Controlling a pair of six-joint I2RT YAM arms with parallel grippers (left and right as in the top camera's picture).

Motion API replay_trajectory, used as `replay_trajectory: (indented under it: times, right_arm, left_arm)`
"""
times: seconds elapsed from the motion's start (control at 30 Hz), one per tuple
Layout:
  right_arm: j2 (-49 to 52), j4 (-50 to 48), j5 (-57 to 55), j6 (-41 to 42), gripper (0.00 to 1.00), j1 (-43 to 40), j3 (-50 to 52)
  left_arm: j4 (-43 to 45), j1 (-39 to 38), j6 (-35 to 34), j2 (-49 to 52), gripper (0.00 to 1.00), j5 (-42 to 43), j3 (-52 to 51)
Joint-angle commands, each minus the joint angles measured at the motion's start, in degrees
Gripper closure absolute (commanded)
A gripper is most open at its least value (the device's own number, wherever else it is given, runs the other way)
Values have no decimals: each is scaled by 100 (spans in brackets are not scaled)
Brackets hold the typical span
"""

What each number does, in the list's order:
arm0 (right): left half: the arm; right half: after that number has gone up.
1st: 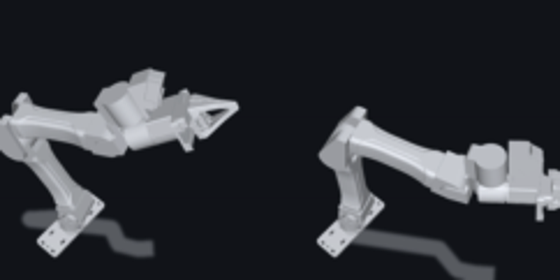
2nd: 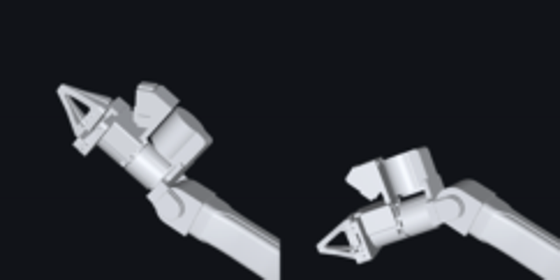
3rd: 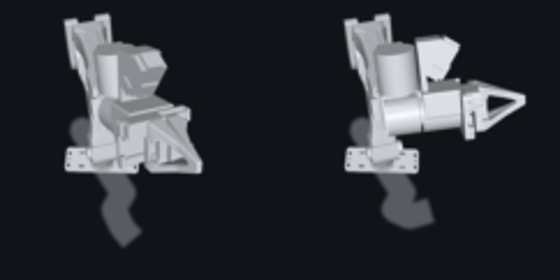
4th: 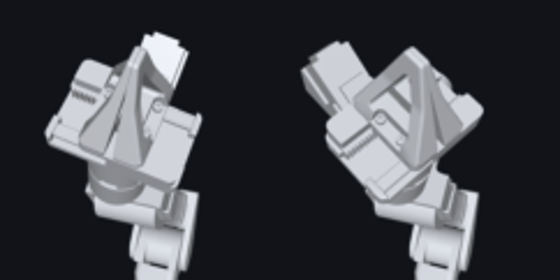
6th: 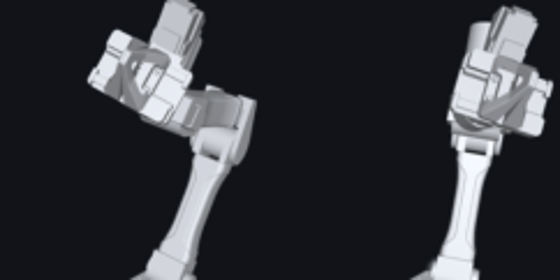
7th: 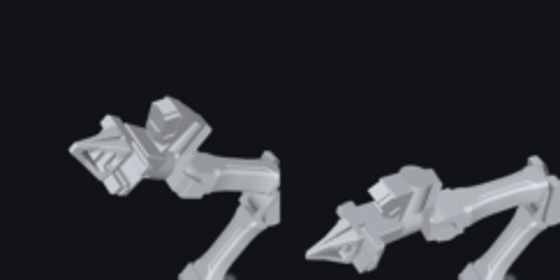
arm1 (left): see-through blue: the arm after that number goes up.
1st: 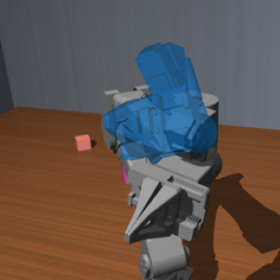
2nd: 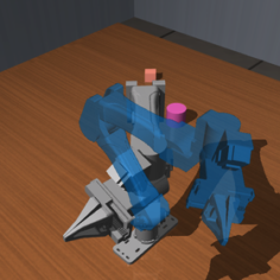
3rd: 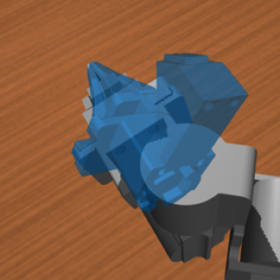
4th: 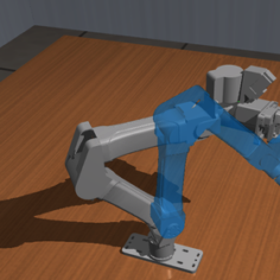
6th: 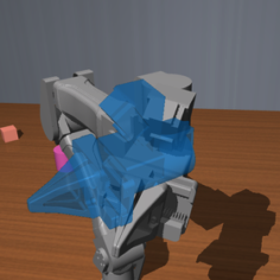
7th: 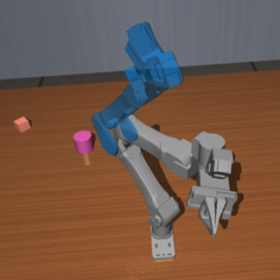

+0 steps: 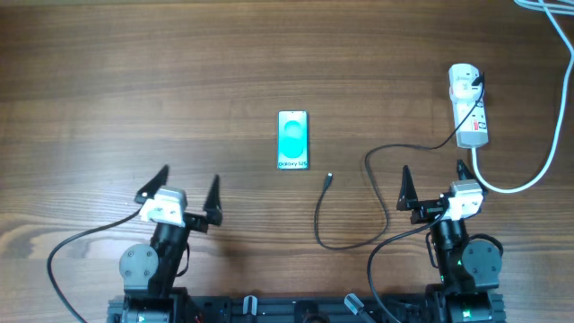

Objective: Plug charger to phone and switch on socket
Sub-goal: 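Move the left gripper over the Galaxy S25 phone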

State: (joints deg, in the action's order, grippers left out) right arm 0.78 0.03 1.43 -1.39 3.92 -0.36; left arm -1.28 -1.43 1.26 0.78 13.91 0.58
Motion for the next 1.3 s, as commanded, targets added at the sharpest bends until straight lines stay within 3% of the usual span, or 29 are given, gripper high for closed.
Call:
replay_trajectory:
  times: [0.0, 0.13, 0.3, 0.4, 0.5, 0.6, 0.67, 0.73, 0.83, 0.93, 1.0, 1.27]
  right_arm:
    - [-50, -20, -7, -9, 0, -28, 4]
    - [-50, -20, -7, -11, 0, -28, 4]
    - [-50, -20, -7, -9, 0, -28, 4]
    - [-50, -20, -7, -9, 0, -28, 4]
    - [-50, -20, -7, -9, 0, -28, 4]
    - [-50, -20, -7, -11, 0, -28, 4]
    - [-50, -20, -7, -9, 0, -28, 4]
    - [-50, -20, -7, -7, 0, -28, 4]
    - [-50, -20, -7, -9, 0, -28, 4]
    - [-50, -20, -7, -7, 0, -28, 4]
    - [-50, -20, -7, -9, 0, -28, 4]
    - [-50, -20, -7, -9, 0, -28, 4]
  left_arm:
    - [511, 26, -155, -61, 0, 1755, -26]
    - [1720, 28, -520, -61, 0, 2229, -2]
    - [1676, 28, -516, 216, 0, 1895, 894]
    - [678, 28, -518, 1088, 0, 1657, 2039]
    - [-2369, 28, -525, 2981, 0, 949, 4297]
    - [-3976, 22, -544, 4780, 0, 2345, 6030]
    - [-4232, 7, -654, 5429, 0, 2743, 6474]
    - [-4771, -127, -979, 6024, 0, 2100, 6937]
    - [-6011, -964, -1453, 7228, 0, 835, 8056]
    - [-7340, -1779, -2155, 8629, 1, -848, 9670]
    - [-8247, -2162, -2371, 9788, 0, -1364, 10918]
    - [-7709, -2529, -2769, 11195, 0, -560, 11147]
